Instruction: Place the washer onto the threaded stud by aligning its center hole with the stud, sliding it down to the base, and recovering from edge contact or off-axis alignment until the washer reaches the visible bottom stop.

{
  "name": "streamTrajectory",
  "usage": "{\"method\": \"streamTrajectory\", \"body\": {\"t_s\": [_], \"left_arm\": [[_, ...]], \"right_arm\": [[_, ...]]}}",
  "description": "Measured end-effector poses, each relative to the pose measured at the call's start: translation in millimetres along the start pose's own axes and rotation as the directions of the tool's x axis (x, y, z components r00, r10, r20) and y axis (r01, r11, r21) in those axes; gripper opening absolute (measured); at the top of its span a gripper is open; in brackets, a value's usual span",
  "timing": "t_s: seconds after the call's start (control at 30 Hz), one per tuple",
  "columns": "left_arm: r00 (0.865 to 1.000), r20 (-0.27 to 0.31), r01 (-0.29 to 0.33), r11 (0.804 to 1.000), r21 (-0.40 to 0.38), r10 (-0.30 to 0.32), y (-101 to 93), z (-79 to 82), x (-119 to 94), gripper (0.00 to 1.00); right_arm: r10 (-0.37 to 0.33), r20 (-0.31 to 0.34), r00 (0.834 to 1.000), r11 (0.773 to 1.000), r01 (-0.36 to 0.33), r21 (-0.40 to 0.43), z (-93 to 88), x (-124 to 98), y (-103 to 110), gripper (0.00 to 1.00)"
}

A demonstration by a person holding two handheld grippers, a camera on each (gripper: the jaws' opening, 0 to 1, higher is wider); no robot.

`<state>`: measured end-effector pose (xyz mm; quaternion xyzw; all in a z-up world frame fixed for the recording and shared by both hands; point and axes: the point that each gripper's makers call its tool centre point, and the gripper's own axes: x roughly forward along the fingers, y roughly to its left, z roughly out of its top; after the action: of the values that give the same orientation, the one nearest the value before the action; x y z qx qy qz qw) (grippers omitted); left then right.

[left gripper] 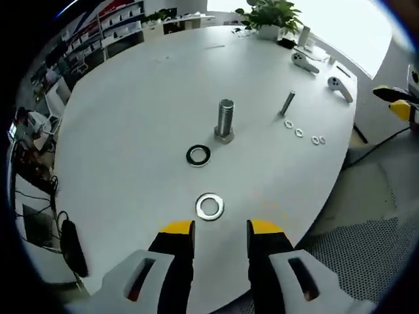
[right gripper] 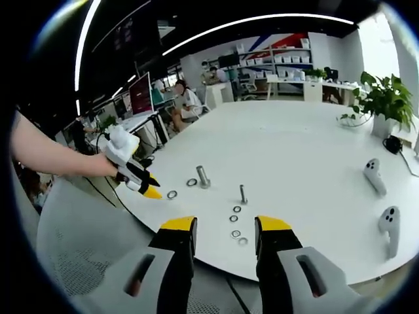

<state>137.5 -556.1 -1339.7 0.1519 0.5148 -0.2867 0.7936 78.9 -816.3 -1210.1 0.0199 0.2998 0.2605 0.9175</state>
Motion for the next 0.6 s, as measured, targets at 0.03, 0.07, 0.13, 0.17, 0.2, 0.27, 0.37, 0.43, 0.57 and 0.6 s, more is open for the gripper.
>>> {"method": "streamTrajectory", "body": {"t_s": [0.03, 0.07, 0.13, 0.17, 0.2, 0.27, 0.37, 0.43, 0.57, 0.6], "left_arm": [[0.999, -0.031, 0.009, 1.000, -0.006, -0.009, -0.5, -1.8, 5.2, 0.28], [0.999, -0.042, 0.005, 1.000, 0.006, -0.005, 0.6, -0.9, 8.8, 0.28], [0.997, -0.072, -0.010, 0.999, 0.041, 0.013, 6.1, -0.5, 15.9, 0.29], [0.996, -0.086, -0.012, 0.999, 0.039, 0.015, 7.7, -0.5, 19.5, 0.29], [0.995, -0.099, -0.012, 0.999, 0.031, 0.015, 9.1, -1.4, 21.2, 0.30], [0.994, -0.107, -0.009, 0.999, 0.033, 0.013, 10.6, -0.2, 24.7, 0.30], [0.992, -0.124, 0.001, 0.999, 0.044, 0.005, 9.5, 0.2, 28.5, 0.30], [0.990, -0.142, 0.005, 0.998, 0.067, 0.005, 9.6, -1.1, 32.5, 0.30], [0.989, -0.148, -0.001, 0.996, 0.088, 0.014, 11.5, 1.5, 35.7, 0.28], [0.989, -0.149, -0.001, 0.996, 0.086, 0.014, 12.0, 2.8, 36.5, 0.28]], "right_arm": [[0.000, -0.001, 1.000, 1.000, 0.000, -0.001, -0.2, 0.0, -0.1, 0.37], [-0.001, 0.000, 1.000, 1.000, 0.001, 0.000, -0.1, -0.1, -0.2, 0.37], [-0.006, 0.004, 1.000, 1.000, 0.006, 0.008, 0.4, -0.4, -1.3, 0.37], [-0.010, 0.004, 1.000, 1.000, 0.010, 0.012, 0.2, -0.6, -2.3, 0.37], [-0.011, 0.004, 1.000, 1.000, 0.011, 0.016, -0.1, -0.6, -2.7, 0.37], [-0.014, 0.001, 1.000, 1.000, 0.014, 0.015, -0.5, -0.5, -3.3, 0.37], [-0.012, 0.000, 1.000, 1.000, 0.012, 0.013, -0.3, -0.1, -2.8, 0.36], [-0.011, -0.002, 1.000, 1.000, 0.011, 0.013, -0.6, 0.0, -2.6, 0.36], [-0.016, -0.005, 1.000, 1.000, 0.016, 0.019, -1.2, 0.1, -4.4, 0.35], [-0.018, -0.003, 1.000, 1.000, 0.018, 0.024, -1.0, 0.1, -4.9, 0.35]]}}
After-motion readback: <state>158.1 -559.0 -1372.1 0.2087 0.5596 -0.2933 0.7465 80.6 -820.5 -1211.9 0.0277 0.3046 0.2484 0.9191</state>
